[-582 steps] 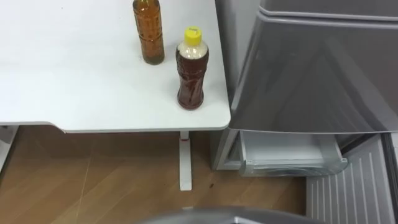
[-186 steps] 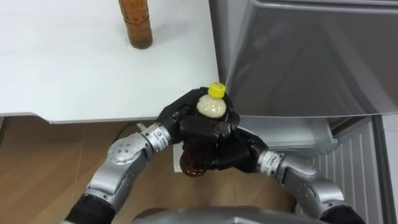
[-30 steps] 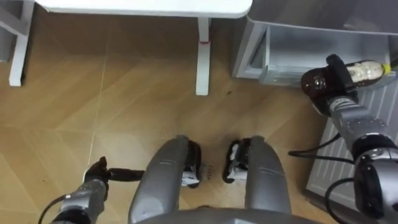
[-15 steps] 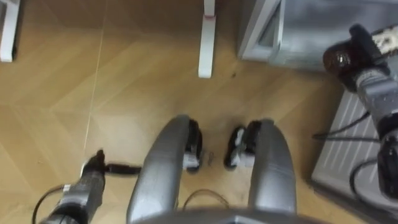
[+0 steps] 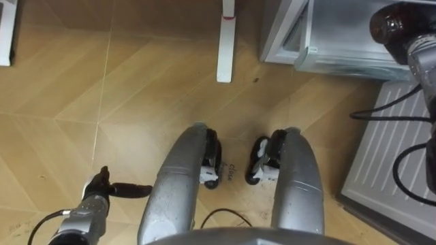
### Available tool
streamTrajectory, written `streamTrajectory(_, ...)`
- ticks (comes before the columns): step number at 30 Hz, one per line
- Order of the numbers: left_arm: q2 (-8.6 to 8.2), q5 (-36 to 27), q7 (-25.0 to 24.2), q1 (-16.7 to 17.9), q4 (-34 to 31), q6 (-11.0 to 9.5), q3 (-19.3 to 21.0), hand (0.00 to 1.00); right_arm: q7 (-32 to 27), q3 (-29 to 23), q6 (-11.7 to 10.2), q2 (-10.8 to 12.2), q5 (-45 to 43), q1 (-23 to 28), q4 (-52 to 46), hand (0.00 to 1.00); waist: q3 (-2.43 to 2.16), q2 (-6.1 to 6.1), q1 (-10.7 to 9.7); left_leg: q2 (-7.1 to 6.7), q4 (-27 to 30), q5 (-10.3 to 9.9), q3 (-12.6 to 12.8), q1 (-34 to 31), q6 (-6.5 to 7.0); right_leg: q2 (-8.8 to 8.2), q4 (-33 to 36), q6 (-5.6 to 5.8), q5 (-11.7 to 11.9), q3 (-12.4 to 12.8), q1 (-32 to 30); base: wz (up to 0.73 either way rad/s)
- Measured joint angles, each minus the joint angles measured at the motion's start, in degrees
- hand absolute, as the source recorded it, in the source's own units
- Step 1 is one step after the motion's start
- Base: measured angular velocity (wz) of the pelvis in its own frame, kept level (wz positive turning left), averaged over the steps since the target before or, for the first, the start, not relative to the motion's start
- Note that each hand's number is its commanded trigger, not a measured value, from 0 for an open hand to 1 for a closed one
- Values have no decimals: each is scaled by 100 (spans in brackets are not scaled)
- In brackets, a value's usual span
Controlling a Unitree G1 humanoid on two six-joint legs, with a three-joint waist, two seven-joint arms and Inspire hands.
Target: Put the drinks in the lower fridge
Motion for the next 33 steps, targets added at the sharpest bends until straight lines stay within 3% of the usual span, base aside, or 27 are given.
streamTrajectory(12,138,-2,-73,263,-159,-126,-64,0,-198,1,-3,8,130,1,70,0,2,1,11,100,-197,-15,-21,261,-24,111,-285,-22,28,-58,288,-4)
streamTrajectory(17,240,-1,-73,283,-162,-129,-63,0,-199,3,-33,8,52,41,71,0,2,9,2,100,-369,-10,-32,381,-31,133,-460,23,62,-84,412,-1)
streamTrajectory(33,221,-5,-276,278,-37,-126,-70,0,-176,4,-27,23,16,178,310,0,16,32,45,103,-1091,49,88,949,-21,220,-1046,33,128,-28,858,-4)
